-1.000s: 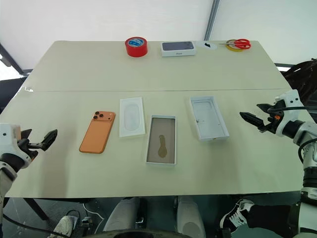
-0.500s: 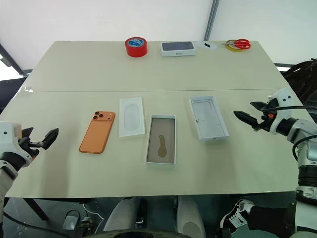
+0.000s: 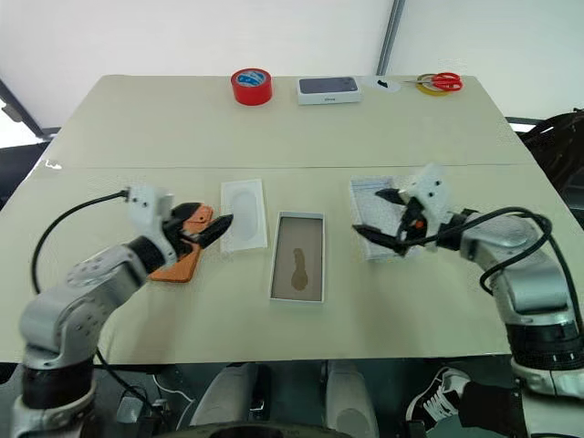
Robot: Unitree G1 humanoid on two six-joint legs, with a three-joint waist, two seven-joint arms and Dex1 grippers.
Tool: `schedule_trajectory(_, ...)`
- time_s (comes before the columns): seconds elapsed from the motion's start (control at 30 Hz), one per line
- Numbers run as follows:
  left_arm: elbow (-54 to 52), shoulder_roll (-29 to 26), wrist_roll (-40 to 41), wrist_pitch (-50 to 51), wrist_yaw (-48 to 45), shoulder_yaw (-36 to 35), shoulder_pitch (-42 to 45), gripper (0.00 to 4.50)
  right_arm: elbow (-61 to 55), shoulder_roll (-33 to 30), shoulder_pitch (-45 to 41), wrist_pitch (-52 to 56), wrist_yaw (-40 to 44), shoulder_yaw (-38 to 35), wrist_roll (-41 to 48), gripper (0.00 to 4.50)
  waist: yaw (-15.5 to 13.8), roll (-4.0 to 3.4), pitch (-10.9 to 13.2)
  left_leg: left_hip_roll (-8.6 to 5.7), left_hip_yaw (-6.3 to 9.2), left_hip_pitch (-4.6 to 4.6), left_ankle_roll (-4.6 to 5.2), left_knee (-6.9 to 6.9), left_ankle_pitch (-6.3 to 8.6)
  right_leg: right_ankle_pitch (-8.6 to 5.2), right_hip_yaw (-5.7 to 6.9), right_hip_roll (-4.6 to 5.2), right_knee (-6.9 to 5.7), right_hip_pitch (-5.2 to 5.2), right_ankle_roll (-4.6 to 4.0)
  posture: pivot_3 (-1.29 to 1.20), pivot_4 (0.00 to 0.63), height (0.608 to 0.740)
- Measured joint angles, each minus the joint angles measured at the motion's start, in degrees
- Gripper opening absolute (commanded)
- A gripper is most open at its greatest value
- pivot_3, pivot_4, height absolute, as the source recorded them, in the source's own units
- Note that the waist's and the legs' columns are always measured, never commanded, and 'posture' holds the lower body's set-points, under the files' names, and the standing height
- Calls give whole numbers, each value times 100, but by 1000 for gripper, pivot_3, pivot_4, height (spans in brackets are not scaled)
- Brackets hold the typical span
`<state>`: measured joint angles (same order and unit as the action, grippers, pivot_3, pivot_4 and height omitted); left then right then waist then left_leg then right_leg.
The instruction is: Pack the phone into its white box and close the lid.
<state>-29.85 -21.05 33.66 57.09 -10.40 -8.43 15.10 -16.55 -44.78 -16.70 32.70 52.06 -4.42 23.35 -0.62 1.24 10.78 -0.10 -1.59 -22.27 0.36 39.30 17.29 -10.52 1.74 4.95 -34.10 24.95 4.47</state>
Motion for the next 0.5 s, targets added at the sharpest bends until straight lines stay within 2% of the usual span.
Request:
schedule_trajectory(0.13,270,438,-92,917,788,-27,504,4467,-504,102,10,176,-114,254,41,4477,-4,1,0,-5,6,6,0,0,0,0,1,-11,0,-5,1,0,150,740)
schedule_trajectory(0.27,475,1076,-153,1823,1396,-359,1017,4467,-621,224,-10,187,-149,460,50,4477,-12,5,1,-7,7,5,-1,1,0,0,2,-12,2,-8,1,0,150,740)
schedule_trajectory(0.5,925,1681,-383,3010,1771,-955,1622,4467,-628,237,-10,176,-79,577,50,4477,-8,6,1,-10,9,6,-2,2,-2,-1,3,-14,1,-8,0,0,150,740)
